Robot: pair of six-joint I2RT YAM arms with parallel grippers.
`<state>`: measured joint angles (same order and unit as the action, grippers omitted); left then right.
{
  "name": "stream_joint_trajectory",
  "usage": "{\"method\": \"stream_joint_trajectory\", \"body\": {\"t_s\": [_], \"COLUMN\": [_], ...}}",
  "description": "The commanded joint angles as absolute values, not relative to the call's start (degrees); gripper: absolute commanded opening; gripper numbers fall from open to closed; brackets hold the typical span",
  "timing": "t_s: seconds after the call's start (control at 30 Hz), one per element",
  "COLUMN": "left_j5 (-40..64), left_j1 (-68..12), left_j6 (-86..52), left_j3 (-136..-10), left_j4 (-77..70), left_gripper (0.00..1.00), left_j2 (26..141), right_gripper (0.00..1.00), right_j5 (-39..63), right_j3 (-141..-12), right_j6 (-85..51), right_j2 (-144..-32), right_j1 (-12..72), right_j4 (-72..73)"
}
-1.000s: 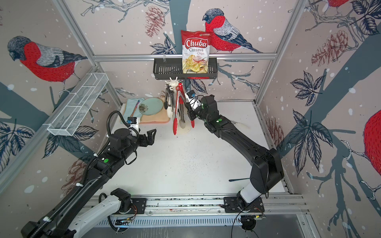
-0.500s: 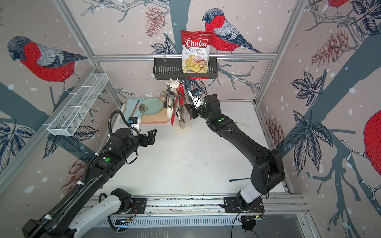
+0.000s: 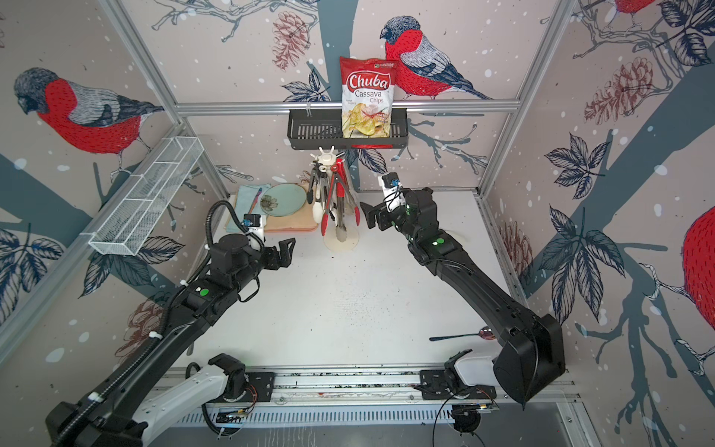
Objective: Hang food tongs on kitchen utensil racks
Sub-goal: Hang the food tongs on the rack, then pick up the food tongs from the center of the board.
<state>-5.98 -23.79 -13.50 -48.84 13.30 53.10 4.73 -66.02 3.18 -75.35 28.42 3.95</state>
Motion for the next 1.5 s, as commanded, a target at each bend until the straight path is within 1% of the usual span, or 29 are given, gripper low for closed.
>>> {"method": "stream_joint_trajectory", "body": {"t_s": [0.0, 0.1, 0.23, 0.33, 0.4, 0.57, 0.67, 0.8, 1.0, 1.33, 1.47], "left_j5": [-4.84, -4.36, -3.37, -2.99, -2.96, -2.58, -2.64, -1.90, -1.23, -1.01, -0.72], "left_j1": [-23.56, -23.55, -23.47, -23.38, -23.34, -22.78, -21.95, -19.99, -17.93, -16.53, -16.22], "left_j6": [-12.53, -12.31, -11.86, -11.82, -11.82, -11.70, -11.62, -11.61, -11.66, -11.27, -11.16], "left_j3": [-50.05, -50.43, -50.71, -50.88, -50.96, -50.50, -49.33, -48.45, -47.40, -46.82, -46.93], "left_j4": [10.59, 10.21, 10.07, 10.43, 10.85, 12.60, 13.46, 14.61, 15.86, 16.96, 17.11], "left_gripper": [0.96, 0.96, 0.96, 0.96, 0.96, 0.96, 0.96, 0.96, 0.96, 0.96, 0.96], "left_j2": [53.74, 54.13, 54.65, 54.84, 54.75, 53.91, 52.47, 50.83, 49.36, 48.78, 49.13], "right_gripper": [1.00, 1.00, 1.00, 0.99, 0.97, 0.90, 0.85, 0.82, 0.71, 0.67, 0.57], "right_j5": [1.59, 1.06, 1.76, 3.05, 4.14, 3.74, 3.35, 2.26, 1.13, -0.81, -1.69], "right_j3": [-64.17, -64.17, -65.59, -67.79, -69.10, -71.59, -72.04, -73.61, -79.10, -81.16, -83.67], "right_j6": [-1.24, -3.54, -6.46, -7.62, -7.05, -3.86, -2.05, 1.30, 4.05, 5.51, 6.32], "right_j2": [-73.34, -73.66, -76.89, -81.20, -84.09, -91.99, -95.50, -99.90, -107.74, -114.44, -117.59], "right_j1": [23.83, 18.01, 9.85, 5.08, 3.68, 3.60, 3.68, 4.41, 5.65, 6.15, 6.03], "right_j4": [0.94, -3.95, -10.83, -16.39, -19.00, -22.96, -22.47, -21.79, -23.65, -23.45, -25.26]}}
